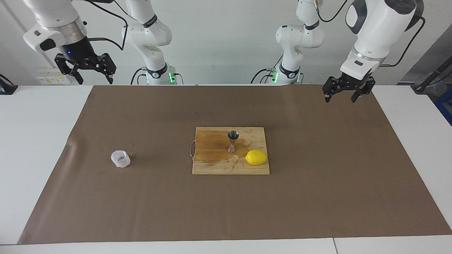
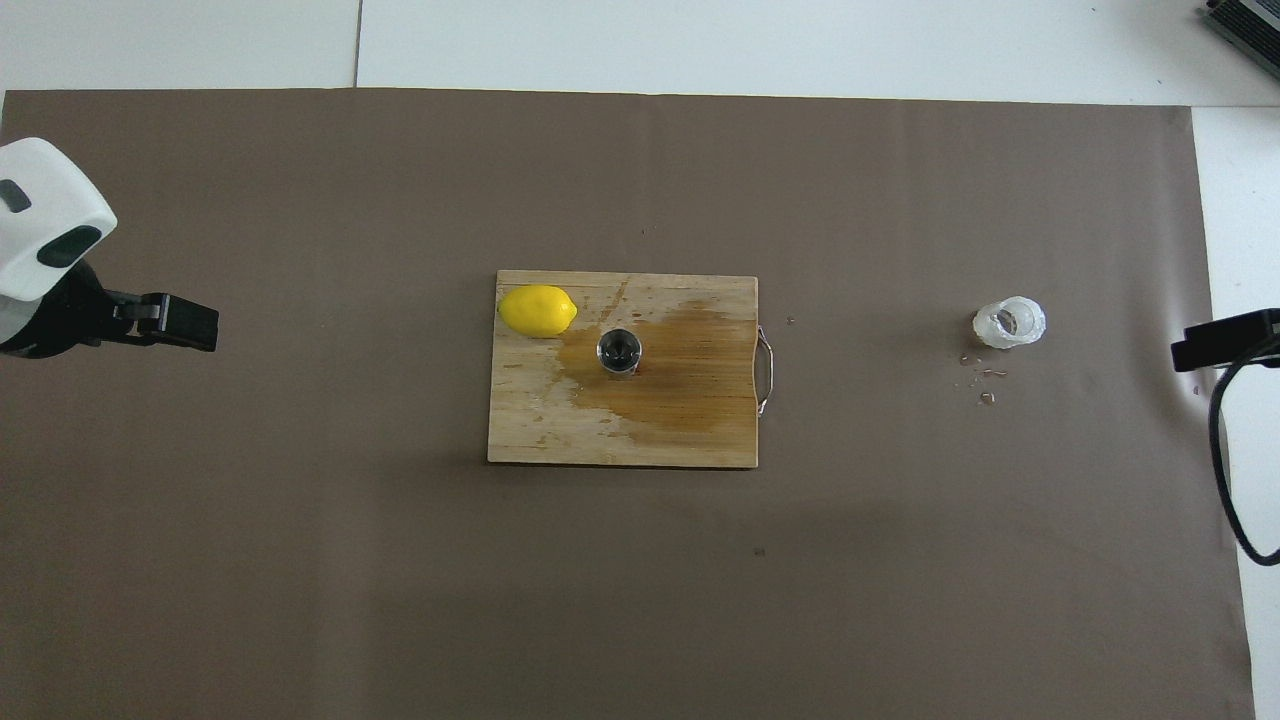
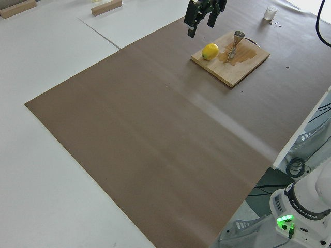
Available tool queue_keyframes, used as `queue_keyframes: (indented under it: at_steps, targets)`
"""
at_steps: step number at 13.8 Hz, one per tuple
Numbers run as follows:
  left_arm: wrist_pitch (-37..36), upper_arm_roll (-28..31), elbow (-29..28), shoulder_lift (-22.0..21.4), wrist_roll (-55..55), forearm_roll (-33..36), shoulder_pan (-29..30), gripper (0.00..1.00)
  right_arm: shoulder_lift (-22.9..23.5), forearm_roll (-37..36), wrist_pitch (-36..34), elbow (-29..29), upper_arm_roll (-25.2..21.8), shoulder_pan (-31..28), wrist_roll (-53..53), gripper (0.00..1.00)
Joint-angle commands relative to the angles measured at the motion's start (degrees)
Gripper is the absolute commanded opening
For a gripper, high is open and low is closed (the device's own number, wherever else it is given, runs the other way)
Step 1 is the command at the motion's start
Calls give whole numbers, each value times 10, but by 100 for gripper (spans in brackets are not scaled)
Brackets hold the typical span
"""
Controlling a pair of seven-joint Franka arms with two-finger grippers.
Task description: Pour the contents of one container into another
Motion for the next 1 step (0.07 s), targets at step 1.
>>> queue_keyframes:
  at_steps: [1]
  targets:
    - [-4, 0, -11, -23, -7, 1, -4, 100, -5, 11, 11, -9, 1, -3, 5, 100]
